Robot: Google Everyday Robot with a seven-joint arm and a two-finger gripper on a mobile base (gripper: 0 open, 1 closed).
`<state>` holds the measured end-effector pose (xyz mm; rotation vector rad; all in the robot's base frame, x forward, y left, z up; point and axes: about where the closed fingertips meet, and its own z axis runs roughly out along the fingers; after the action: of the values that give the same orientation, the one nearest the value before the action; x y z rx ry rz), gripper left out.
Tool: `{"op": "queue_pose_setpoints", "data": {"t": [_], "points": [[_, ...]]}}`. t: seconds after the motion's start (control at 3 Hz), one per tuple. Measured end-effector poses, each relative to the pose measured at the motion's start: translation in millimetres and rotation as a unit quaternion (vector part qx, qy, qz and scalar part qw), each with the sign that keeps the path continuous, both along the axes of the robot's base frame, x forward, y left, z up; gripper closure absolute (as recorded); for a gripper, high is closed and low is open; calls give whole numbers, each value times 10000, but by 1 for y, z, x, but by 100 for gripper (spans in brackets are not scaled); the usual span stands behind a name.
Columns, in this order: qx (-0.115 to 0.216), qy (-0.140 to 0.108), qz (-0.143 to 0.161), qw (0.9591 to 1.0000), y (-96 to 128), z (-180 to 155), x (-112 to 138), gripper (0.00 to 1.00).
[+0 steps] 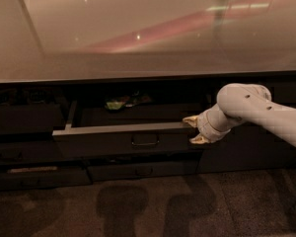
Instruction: Open top drawer
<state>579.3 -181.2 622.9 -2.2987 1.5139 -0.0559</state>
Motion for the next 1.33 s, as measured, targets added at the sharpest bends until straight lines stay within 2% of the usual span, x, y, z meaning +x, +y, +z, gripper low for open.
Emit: {"op": "queue_pose_setpoints", "data": {"t": [0.67, 1.0, 1.33], "points": [[0, 0, 0, 10000, 0, 0, 0, 11], [0, 2, 0, 10000, 0, 0, 0, 0], [2, 5, 0, 10000, 0, 0, 0, 0]]}}
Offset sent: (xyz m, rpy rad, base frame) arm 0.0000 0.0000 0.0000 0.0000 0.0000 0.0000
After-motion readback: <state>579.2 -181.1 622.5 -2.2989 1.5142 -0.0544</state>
